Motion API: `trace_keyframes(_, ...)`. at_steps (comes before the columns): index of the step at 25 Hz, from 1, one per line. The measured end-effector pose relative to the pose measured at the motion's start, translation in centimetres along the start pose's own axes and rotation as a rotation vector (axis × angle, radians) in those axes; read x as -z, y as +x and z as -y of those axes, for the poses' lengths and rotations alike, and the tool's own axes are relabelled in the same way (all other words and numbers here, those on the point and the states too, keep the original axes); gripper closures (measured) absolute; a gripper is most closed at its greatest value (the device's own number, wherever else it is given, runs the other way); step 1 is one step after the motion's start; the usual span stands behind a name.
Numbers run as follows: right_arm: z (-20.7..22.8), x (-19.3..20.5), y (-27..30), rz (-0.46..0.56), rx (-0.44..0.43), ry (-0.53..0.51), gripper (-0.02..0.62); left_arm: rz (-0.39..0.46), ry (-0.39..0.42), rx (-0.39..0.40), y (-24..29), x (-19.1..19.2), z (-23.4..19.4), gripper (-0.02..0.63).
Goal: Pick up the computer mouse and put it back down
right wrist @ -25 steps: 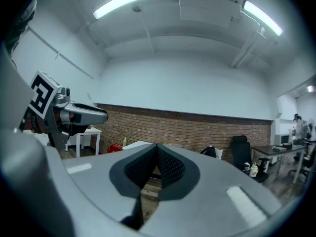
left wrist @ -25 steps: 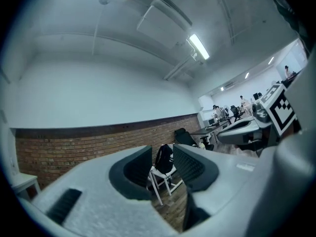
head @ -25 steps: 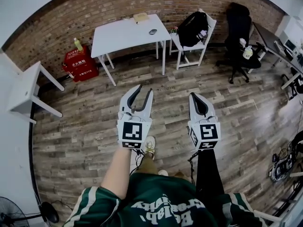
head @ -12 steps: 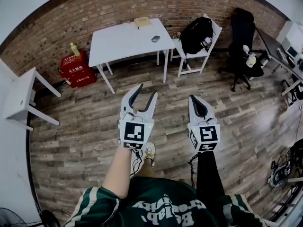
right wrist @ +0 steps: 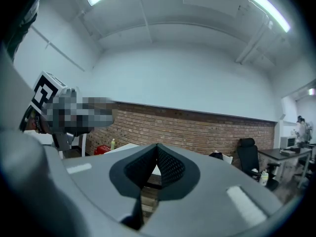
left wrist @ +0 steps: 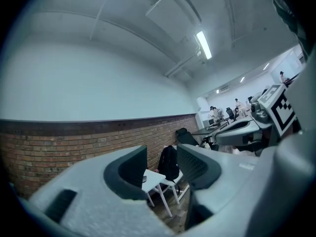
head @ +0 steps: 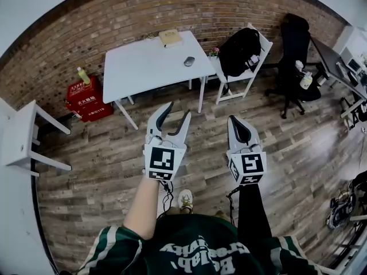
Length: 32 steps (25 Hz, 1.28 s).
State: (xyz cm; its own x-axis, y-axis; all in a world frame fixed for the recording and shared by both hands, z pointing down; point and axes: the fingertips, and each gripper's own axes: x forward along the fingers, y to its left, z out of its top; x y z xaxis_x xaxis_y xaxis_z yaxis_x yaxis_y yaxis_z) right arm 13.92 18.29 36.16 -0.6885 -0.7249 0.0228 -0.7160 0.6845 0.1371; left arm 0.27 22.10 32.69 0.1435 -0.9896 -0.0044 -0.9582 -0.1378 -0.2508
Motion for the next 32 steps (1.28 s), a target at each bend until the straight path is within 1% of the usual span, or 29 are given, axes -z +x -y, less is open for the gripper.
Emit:
trace_keyframes(4, 0.5, -0.2, 3.5, 0.007, 0.018, -0.003, 0.581, 0.015, -0.011, 0.009, 3.2, 0.6, -3.0, 0.417)
trace_keyframes(7, 0.8, 0.3, 5.1, -0.006, 0.024, -0.010, 0.581, 0.015, -0.031, 0.012, 4.9, 1.4, -4.4, 0.416)
trace_keyframes(10, 1.5, 0.8, 6.4, -0.030, 0.037, -0.019, 0.581, 0.007, -0.053, 0.034, 6.3, 2.1, -4.7, 0.416)
trace_keyframes(14, 2.4, 0.5, 7.8, -0.026, 0.049, -0.023, 0.581, 0.002, -0.060, 0.060, 8.0, 2.4, -4.7, 0.411)
trace_keyframes(20, 3.8, 0.9, 10.7, -0.037, 0.031, -0.058, 0.581, -0.012, -0.062, 0.067, 11.3, 3.1, -5.6, 0.408)
trace_keyframes(25, 6.3, 1.3, 14.1, -0.029, 0.014, -0.059, 0.581, -0.020, -0.056, 0.057, 15.6, 3.6, -6.6, 0.403)
trace_keyframes(32, 12.0, 1.6, 21.0, -0.023, -0.019, -0.073, 0.581, -0.033, -0.057, 0.033, 24.2, 4.2, -8.2, 0.394)
